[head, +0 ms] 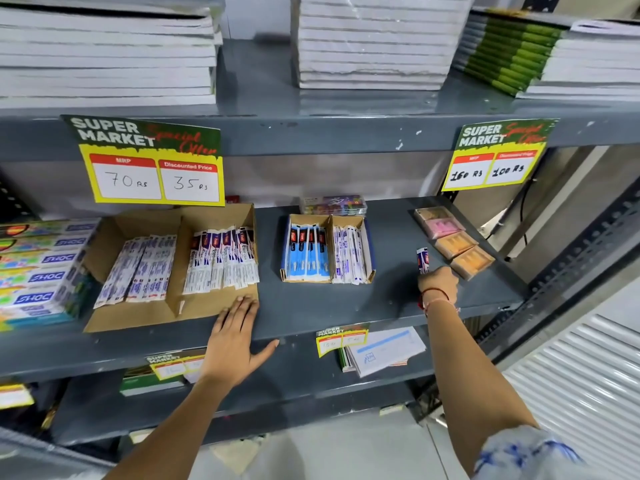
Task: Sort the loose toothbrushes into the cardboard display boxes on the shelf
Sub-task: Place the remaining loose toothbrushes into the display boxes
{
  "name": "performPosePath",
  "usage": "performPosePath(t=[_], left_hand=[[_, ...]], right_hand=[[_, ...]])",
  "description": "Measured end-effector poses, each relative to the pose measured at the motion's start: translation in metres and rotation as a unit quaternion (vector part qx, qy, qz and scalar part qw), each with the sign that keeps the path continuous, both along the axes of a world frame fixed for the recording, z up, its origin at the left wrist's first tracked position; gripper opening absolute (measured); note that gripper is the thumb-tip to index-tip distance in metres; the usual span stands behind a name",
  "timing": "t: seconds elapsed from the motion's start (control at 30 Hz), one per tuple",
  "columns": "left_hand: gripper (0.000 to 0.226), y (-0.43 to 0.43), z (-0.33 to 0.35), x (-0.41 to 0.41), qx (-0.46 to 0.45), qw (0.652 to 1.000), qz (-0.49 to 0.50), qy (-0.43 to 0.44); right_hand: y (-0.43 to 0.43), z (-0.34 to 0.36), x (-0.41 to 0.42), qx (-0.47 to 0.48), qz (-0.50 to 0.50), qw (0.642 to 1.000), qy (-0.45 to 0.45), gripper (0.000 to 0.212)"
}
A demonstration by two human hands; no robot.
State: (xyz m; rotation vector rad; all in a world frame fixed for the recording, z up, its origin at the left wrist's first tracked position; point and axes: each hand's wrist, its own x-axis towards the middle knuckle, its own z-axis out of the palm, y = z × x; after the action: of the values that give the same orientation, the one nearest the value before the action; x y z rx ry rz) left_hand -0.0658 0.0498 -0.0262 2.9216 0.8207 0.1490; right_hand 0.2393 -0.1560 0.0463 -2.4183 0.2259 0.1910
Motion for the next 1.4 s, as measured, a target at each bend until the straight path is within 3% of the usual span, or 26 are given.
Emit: performPosePath(t=[0.27, 0.53, 0.8, 0.9, 1.07, 1.23, 1.4], left_hand=[[0.094, 0.001, -0.001, 0.001, 0.01, 1.0, -0.006, -0.007], [0.093, 0.002, 0.002, -0.001, 0.008, 1.0, -0.012, -0.024], [0.091, 0.011, 0.005, -0.019, 0.006, 1.0, 0.007, -0.018], [0.091, 0.013, 0.003, -0.025, -0.002, 1.0, 0.013, -0.009], [0.091, 0.016, 0.001, -0.034, -0.006, 0.999, 0.033, -0.009], [0.088, 0.019, -0.001, -0.042, 0.013, 0.999, 0.037, -0.014], [0.086, 0.021, -0.005, -0.045, 0.021, 0.999, 0.029, -0.028]], right_hand=[[0.03, 0.033, -0.021, 0.094, -0.005, 0.987, -0.127, 0.026], [0.077, 0.046, -0.053, 0.17, 0.136, 0.966, -0.141, 0.023], [0.152, 0.048, -0.113, 0.206, 0.312, 0.92, -0.116, 0.025], [0.18, 0.044, -0.142, 0.183, 0.394, 0.891, -0.128, 0.033], [0.225, 0.022, -0.178, 0.123, 0.515, 0.84, -0.116, 0.02], [0.25, 0.008, -0.186, 0.074, 0.565, 0.814, -0.113, 0.036], [0.268, -0.006, -0.183, 0.024, 0.583, 0.801, -0.136, 0.03]])
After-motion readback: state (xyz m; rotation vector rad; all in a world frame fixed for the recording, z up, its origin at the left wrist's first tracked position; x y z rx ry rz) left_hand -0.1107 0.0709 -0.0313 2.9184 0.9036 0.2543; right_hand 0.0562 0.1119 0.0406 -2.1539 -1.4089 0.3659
